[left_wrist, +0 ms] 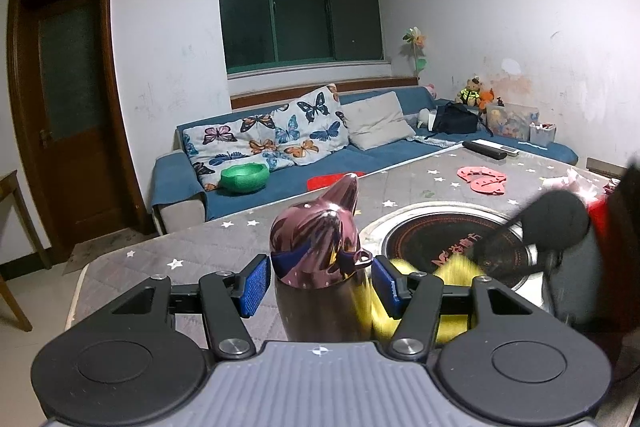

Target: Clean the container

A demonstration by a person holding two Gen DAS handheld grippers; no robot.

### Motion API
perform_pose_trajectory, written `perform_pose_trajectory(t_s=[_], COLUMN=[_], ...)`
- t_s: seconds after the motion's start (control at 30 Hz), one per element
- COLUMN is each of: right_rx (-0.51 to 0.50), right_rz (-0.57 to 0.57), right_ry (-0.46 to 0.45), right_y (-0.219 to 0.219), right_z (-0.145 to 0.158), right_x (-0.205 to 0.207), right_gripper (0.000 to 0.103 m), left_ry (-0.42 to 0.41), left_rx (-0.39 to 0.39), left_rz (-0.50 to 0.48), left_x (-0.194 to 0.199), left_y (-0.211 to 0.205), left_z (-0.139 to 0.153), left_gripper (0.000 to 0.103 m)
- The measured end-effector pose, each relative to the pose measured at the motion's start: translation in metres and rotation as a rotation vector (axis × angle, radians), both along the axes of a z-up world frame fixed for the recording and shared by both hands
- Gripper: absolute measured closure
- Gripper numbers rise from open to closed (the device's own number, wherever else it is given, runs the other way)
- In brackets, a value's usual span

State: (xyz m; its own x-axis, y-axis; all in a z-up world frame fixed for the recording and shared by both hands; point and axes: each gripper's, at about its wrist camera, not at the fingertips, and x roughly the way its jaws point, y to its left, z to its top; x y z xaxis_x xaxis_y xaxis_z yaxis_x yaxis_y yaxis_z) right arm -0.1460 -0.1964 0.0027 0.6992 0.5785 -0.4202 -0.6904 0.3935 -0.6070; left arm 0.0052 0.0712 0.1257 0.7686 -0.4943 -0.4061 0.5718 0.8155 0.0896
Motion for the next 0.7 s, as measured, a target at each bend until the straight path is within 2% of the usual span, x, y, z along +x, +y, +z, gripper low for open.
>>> perform_pose_trajectory(t_s=[0.17,0.33,0.7], right_rx=[0.070,0.096,-0.038], right_rz=[-0.032,-0.042,0.003], right_ry=[-0.070,-0.086,-0.036], right_y=[-0.011,-0.015,0.000], right_z=[0.032,0.042,-0.008], right_x=[0.008,0.016,0.013], right_gripper=[0.090,0.089,0.089], left_ry=[0.002,0.004,0.005], left_rx=[-0.002,-0.004,0.001], left_rz=[0.000,0.002,0.008], left_x=[0.002,0.004,0.006], left_y=[0.000,0.000,-0.002], left_z=[0.000,-0.001,-0.005], left_gripper=[0.044,0.044,0.044])
